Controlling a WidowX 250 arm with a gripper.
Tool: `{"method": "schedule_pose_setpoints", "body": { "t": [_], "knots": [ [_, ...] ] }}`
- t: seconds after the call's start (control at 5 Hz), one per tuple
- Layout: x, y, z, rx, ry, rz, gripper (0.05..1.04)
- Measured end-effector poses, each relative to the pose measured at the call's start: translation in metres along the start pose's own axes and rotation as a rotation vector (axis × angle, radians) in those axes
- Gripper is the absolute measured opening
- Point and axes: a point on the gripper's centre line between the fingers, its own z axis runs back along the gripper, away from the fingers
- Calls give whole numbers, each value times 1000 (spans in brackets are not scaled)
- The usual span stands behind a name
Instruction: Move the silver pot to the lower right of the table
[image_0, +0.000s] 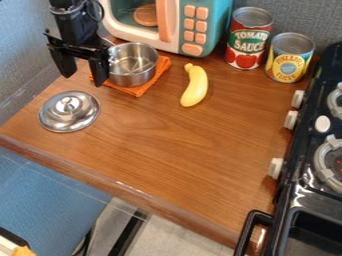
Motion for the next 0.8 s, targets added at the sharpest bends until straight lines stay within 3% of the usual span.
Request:
{"method": "schedule_pose_setpoints", "body": {
  "t": [0.2, 0.4, 0.8],
  "knots": [
    [-3, -2, -11, -13, 30, 1, 1001],
    [13, -15, -14, -22, 17, -24, 1001],
    [68, -61, -9, -62, -39, -110, 1001]
  ]
}}
